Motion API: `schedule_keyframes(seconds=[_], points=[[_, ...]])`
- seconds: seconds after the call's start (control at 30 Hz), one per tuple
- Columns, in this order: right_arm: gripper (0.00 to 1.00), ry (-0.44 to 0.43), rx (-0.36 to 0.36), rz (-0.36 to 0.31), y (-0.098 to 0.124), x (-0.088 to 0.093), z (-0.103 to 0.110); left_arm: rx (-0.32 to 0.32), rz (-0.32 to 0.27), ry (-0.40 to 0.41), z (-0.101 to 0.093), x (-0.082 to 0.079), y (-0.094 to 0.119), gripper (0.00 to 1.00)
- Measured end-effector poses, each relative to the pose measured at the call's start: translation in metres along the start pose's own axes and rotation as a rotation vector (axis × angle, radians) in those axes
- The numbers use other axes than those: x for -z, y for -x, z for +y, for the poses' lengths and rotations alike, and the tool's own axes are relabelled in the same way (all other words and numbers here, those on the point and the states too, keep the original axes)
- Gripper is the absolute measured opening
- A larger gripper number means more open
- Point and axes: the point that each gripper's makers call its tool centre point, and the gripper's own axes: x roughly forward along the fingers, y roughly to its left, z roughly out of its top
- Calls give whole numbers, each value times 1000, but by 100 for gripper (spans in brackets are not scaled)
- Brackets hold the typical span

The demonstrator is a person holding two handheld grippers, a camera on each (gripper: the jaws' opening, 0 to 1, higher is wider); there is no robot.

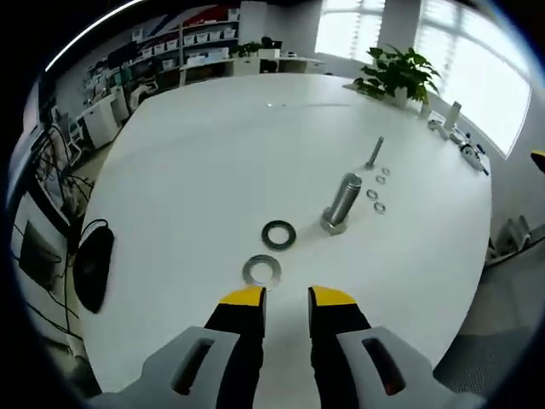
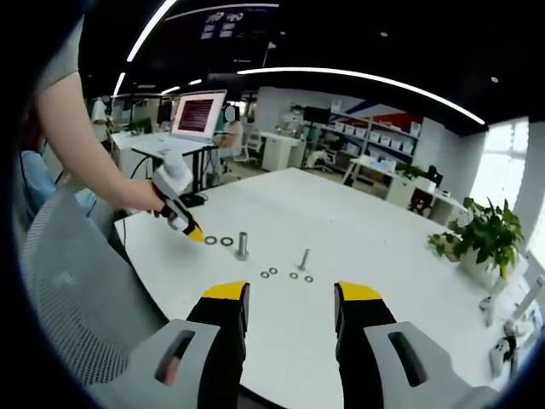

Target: Place the washer onto the threaded stud by aligning its center hole with the stud, sliding it down to the base, and recovering from edge contact or off-axis alignment until the washer reaches the visible bottom stop.

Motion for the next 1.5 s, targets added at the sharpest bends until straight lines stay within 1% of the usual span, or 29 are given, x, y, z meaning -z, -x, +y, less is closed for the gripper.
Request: schedule_keyframes(seconds=[0.2,0.33,0.67,0.73,0.77,0.8,0.83,0.87,0.9,0.93,1.0,1.1,1.13,1.23,1.27,1.4,1.47,1.5], points=[[42,-2,0,4,0,1,-1,-3,20,-16,4,0,-8,16],[42,2,-5,8,-1,2,1,2,38,-45,1,0,-13,16],[42,4,-5,16,-1,4,1,9,93,-85,3,7,-25,13],[42,4,-6,17,-1,4,1,5,84,-95,6,4,-25,12],[42,4,-5,18,-1,4,1,8,93,-88,7,6,-26,13],[42,4,-5,19,-2,4,1,14,114,-88,4,10,-25,12],[42,4,-4,19,-2,4,0,9,87,-110,4,5,-23,11],[42,4,-4,18,-2,4,0,9,90,-133,5,7,-23,11],[42,3,-4,19,-2,4,0,7,94,-178,5,7,-22,10],[42,3,-4,20,-2,4,0,7,91,-190,4,6,-23,10],[42,3,-4,21,-2,4,0,16,82,-177,-1,6,-21,8],[42,3,-4,23,-2,4,0,17,72,-170,-3,5,-18,8],[42,4,-4,23,-2,5,0,23,75,-174,-3,6,-18,4],[41,7,-4,25,-2,5,1,26,80,-178,-6,6,-13,3],[41,6,-4,25,-2,5,0,26,81,-178,-6,6,-15,3],[41,6,-2,28,-2,5,0,24,78,-131,-7,7,-14,2],[41,8,-3,29,-2,6,0,35,79,-105,-9,8,-14,2],[41,8,-2,29,-2,6,0,35,81,-107,-10,8,-14,2]])
